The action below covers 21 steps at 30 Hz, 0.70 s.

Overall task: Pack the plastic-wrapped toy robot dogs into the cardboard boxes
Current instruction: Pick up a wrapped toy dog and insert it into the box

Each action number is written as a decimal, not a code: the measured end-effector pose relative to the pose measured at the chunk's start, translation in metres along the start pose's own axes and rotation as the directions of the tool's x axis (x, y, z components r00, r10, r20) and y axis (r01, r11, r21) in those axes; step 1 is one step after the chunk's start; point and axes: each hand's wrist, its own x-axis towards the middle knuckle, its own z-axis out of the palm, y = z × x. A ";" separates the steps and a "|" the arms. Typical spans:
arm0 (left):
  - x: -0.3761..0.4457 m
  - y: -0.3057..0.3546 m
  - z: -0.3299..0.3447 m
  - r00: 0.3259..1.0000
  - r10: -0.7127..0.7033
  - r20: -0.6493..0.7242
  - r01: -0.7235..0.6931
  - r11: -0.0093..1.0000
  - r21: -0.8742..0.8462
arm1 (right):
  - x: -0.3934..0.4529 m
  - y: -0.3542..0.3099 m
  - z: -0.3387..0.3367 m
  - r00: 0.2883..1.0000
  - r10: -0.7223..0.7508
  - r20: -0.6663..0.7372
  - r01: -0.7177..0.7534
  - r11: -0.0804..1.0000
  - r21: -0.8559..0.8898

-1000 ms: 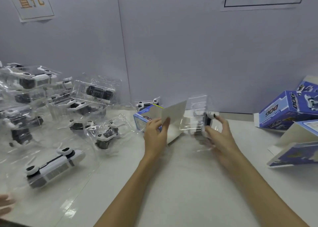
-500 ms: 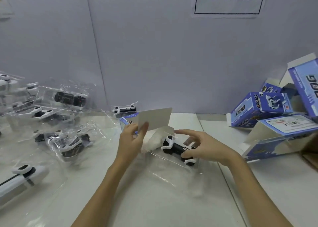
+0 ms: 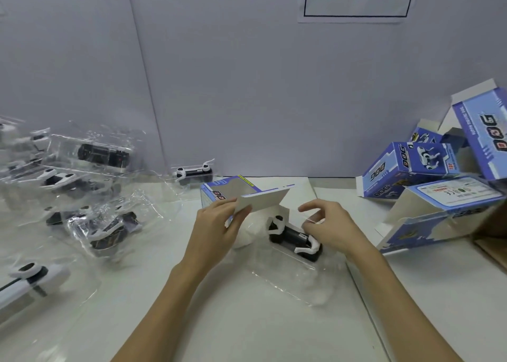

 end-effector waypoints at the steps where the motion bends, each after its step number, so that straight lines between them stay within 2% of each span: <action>1: -0.001 0.000 0.001 1.000 0.001 -0.002 -0.001 1.000 0.016 | 0.000 0.001 0.001 0.999 0.017 -0.036 -0.016 1.000 0.010; 5: -0.002 0.003 0.005 0.999 0.049 -0.013 -0.049 0.999 0.020 | -0.001 -0.001 0.011 0.989 0.038 -0.140 -0.032 0.998 0.045; 8: -0.001 0.003 0.008 0.999 0.033 -0.042 -0.033 0.999 0.004 | -0.003 -0.005 0.021 0.979 0.049 -0.196 -0.034 0.996 0.077; 11: -0.002 0.005 0.006 0.999 0.034 -0.015 -0.033 0.995 0.092 | -0.003 -0.005 0.022 0.974 0.059 -0.217 -0.038 0.995 0.097; 14: 0.001 0.003 -0.001 0.994 0.000 0.112 -0.013 0.993 0.116 | -0.002 -0.005 0.021 0.968 0.074 -0.238 -0.048 0.992 0.113; 18: 0.003 -0.002 -0.017 0.919 -0.074 0.387 0.112 0.991 -0.077 | -0.003 -0.006 0.023 0.940 0.115 -0.321 -0.078 0.989 0.126; 19: 0.002 -0.002 -0.018 0.901 -0.072 0.427 0.119 0.989 -0.083 | -0.004 -0.006 0.025 0.935 0.127 -0.330 -0.086 0.987 0.136; 21: 0.001 -0.001 -0.015 0.905 -0.046 0.423 0.084 0.994 -0.072 | -0.004 -0.006 0.026 0.934 0.141 -0.329 -0.094 0.983 0.156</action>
